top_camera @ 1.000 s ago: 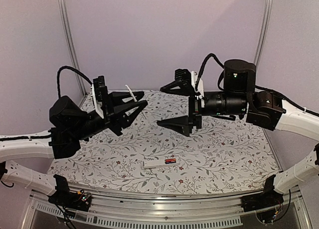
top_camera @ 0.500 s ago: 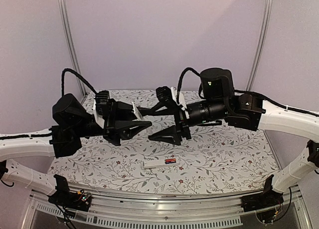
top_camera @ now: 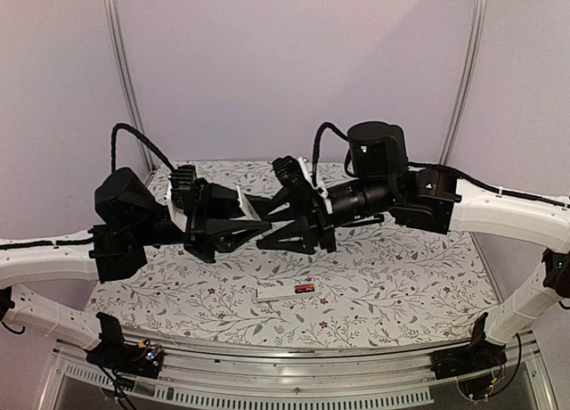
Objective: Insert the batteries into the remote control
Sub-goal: Pass from the left arm to the right
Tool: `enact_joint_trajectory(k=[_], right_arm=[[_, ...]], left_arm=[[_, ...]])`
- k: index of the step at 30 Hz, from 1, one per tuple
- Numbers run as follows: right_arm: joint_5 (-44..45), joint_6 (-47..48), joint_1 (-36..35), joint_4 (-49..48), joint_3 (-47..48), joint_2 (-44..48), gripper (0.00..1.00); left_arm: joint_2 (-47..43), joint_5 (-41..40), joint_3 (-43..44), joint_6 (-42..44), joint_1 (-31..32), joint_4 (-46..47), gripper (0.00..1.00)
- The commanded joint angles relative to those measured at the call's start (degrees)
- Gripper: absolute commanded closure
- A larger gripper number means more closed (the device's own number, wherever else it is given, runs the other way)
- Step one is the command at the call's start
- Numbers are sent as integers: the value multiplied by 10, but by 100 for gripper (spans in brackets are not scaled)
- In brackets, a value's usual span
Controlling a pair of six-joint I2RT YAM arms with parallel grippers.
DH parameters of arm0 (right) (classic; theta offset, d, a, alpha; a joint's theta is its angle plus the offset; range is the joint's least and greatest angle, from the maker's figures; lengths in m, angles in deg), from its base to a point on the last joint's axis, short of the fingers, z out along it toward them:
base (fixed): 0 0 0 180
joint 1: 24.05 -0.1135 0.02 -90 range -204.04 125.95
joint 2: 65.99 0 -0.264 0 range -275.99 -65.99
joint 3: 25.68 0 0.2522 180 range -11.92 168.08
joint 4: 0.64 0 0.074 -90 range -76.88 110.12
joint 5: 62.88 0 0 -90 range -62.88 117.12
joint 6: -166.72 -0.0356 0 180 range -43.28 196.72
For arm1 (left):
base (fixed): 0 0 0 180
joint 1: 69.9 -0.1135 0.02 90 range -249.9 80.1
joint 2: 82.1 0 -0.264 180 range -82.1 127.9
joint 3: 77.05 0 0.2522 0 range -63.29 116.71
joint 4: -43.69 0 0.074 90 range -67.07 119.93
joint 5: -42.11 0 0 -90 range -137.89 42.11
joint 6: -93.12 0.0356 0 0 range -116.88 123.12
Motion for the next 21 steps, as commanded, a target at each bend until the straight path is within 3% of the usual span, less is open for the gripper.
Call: enact_joint_trajectory(k=[1,8,10,12,15,16,21], right_arm=[[-36,1,1,-5,16,-9,64],[-25,7,1,-5,8,2,75],[-11,7,1,-5,2,6,76],[14,7,1,-5,-5,12,74],[52,5,4,7,-18,22,76],[61,4,7,16,-20,24,77],[176,0,29,107,-22,22,78]], left_arm=[[0,6,10,6,6,-10,97],[-6,-4,6,11,7,-13,95],[-12,-19,0,14,6,-12,78],[-25,-43,-10,15,7,-7,41],[-48,-91,-31,13,6,3,5],[-56,-113,-34,7,6,2,1],[-116,-209,-58,-54,7,-39,0]])
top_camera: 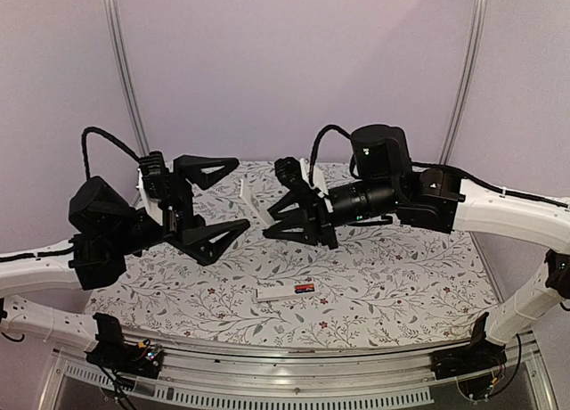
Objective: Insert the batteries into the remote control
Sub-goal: Pass from the left arm to the right, then place the battery cover on the remote control without the battery cover.
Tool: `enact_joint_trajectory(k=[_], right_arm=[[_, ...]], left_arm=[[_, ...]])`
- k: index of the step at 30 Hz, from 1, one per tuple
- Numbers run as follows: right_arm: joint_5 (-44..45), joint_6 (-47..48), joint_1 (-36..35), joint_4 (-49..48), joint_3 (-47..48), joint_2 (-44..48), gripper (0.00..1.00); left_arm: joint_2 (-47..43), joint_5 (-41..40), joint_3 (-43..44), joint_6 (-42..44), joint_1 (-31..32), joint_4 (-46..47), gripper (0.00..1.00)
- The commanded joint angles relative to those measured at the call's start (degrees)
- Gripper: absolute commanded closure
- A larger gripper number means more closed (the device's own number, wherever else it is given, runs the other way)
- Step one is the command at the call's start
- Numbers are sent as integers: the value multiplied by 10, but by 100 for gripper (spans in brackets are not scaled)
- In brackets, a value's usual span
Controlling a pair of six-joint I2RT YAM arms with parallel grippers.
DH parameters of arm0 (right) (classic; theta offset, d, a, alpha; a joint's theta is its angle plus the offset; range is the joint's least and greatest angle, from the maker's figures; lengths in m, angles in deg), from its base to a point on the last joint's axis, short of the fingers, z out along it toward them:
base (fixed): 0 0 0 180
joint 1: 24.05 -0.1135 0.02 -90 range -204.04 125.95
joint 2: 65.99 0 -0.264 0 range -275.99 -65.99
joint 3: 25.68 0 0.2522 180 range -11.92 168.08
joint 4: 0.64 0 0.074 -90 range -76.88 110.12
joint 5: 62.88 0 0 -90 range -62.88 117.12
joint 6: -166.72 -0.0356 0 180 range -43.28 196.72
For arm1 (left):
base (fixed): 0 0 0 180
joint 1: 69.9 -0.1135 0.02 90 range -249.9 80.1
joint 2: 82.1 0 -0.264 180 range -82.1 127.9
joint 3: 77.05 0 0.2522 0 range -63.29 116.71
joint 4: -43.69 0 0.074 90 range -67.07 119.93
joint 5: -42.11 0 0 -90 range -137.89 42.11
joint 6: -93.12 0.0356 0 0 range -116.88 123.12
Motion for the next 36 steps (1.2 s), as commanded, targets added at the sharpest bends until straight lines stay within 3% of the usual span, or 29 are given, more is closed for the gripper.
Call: enact_joint_trajectory(k=[1,4,7,11,17,25,31,36], right_arm=[[140,-7,22,114,-3,7,79],[236,3,32,212,14,-20,79],[317,16,33,294,33,-67,80],[349,39,33,379,82,-144,79],[351,78,30,460,160,-260,80],[346,124,4,480,194,-329,79],[346,138,-2,502,227,-367,79],[343,150,-8,505,250,-386,78]], left_arm=[[-59,-115,-33,-61,4,-42,0],[-108,-199,-53,-123,4,-99,0],[-155,-389,-78,-215,4,-185,0],[-197,-550,-100,-349,4,-336,6],[-232,-579,-137,-440,5,-443,11],[-194,-592,-171,-480,9,-462,11],[-178,-607,-183,-490,13,-469,10],[-270,-625,-239,-435,13,-451,16]])
